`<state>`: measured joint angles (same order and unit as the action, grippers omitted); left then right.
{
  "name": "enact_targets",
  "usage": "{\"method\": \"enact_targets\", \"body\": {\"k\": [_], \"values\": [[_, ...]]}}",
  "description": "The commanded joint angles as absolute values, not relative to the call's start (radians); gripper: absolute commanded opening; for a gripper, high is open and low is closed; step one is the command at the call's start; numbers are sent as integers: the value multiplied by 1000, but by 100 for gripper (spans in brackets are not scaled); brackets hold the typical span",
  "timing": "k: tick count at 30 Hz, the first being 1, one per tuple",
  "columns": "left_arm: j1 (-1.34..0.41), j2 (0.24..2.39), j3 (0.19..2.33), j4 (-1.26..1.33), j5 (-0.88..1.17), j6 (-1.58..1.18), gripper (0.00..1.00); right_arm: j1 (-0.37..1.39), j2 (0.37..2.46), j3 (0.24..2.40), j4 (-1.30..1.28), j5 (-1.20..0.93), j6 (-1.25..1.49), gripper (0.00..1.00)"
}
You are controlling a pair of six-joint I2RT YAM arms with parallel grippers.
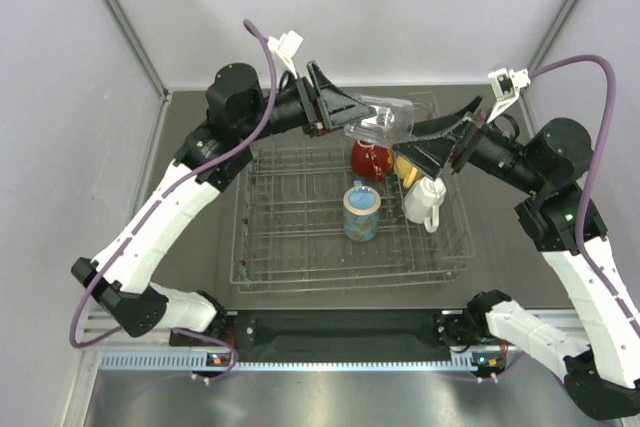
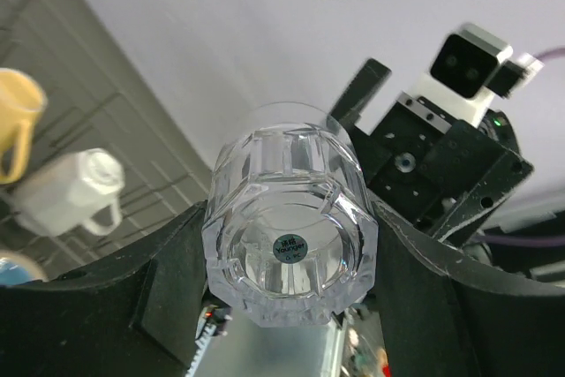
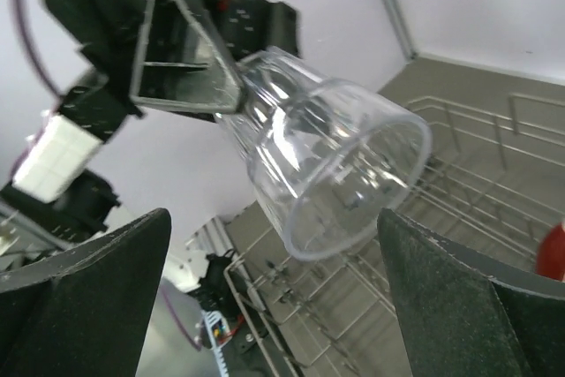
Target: Load the cups into the dish rack
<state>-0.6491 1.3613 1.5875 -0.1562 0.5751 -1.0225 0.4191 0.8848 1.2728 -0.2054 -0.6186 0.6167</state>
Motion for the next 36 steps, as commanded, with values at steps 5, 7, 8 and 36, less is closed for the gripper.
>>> {"method": "enact_targets", "body": {"k": [5,7,8,36], "values": [[-649,1382,1819,-766,220,-752,0,431,851,1384,-533,-289,488,100],[-649,1417,1888,-944,143,-736,0,431,856,1416,-592,-203,471,100],[-649,1427,1916,-984,96,-723,0,431,862,1423,-629,-174,450,100],[-647,1516,1804,-1312,-216,-686,0,430,908,1490,-790,-72,400,100]]}}
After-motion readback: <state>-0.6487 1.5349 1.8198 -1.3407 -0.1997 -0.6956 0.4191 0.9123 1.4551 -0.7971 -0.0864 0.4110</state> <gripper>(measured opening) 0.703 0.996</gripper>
